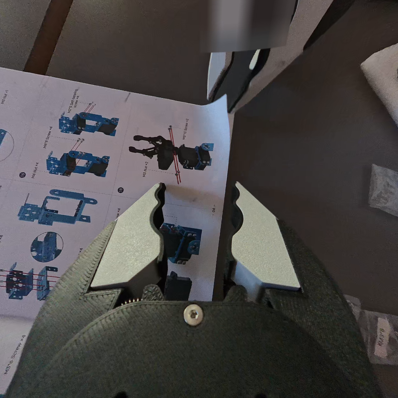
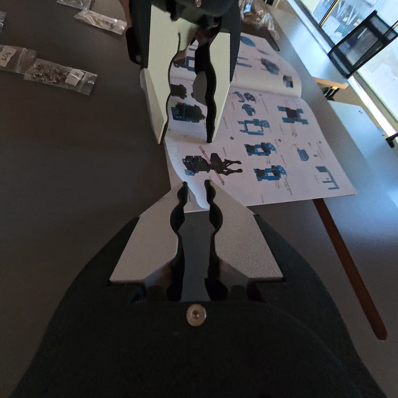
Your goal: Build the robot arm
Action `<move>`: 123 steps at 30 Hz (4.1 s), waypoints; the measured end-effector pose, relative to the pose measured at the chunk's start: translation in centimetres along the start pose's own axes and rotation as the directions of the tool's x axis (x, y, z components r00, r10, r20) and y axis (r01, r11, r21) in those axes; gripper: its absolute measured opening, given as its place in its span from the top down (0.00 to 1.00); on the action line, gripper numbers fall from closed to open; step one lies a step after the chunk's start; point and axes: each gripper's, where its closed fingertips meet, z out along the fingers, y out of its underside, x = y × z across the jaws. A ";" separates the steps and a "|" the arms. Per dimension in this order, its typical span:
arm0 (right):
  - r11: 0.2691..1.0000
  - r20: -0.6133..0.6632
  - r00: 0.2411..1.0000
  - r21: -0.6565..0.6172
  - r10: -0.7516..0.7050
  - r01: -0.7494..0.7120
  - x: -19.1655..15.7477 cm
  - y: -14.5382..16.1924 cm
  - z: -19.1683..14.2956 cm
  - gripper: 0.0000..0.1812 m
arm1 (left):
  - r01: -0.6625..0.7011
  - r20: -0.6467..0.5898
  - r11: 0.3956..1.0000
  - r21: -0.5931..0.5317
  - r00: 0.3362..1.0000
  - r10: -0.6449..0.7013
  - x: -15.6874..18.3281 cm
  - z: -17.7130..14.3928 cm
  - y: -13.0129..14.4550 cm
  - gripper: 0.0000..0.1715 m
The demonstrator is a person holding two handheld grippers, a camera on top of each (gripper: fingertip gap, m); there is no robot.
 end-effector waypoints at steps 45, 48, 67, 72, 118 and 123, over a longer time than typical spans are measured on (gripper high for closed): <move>0.970 -0.070 0.968 -0.014 -0.242 0.242 1.4 -0.3 1.1 0.96 | 0.148 -0.047 0.979 0.142 0.989 -0.142 -1.9 -0.3 0.7 0.88; 0.957 -0.078 0.954 -0.042 -0.288 0.286 1.2 0.0 1.2 1.00 | 0.155 -0.056 0.978 0.139 0.987 -0.149 -1.8 -0.6 0.5 0.86; 0.987 -0.069 0.993 -0.132 -0.101 0.092 -2.8 3.5 -6.7 1.00 | -0.042 0.411 0.999 0.026 0.911 0.027 3.2 1.6 -1.2 0.80; 0.992 -0.112 0.990 -0.098 -0.085 0.074 -3.2 4.1 -8.9 1.00 | 0.012 0.394 0.998 0.054 0.918 -0.033 4.2 2.6 -2.7 0.80; 0.987 -0.691 0.722 -0.143 -0.042 -0.079 7.6 7.9 -12.2 1.00 | -0.289 0.721 0.942 -0.167 0.616 0.317 6.2 5.4 -5.3 1.00; 0.973 -0.720 0.691 -0.197 -0.063 -0.117 8.3 8.9 -12.5 1.00 | -0.289 0.721 0.944 -0.162 0.619 0.313 6.1 5.5 -5.3 1.00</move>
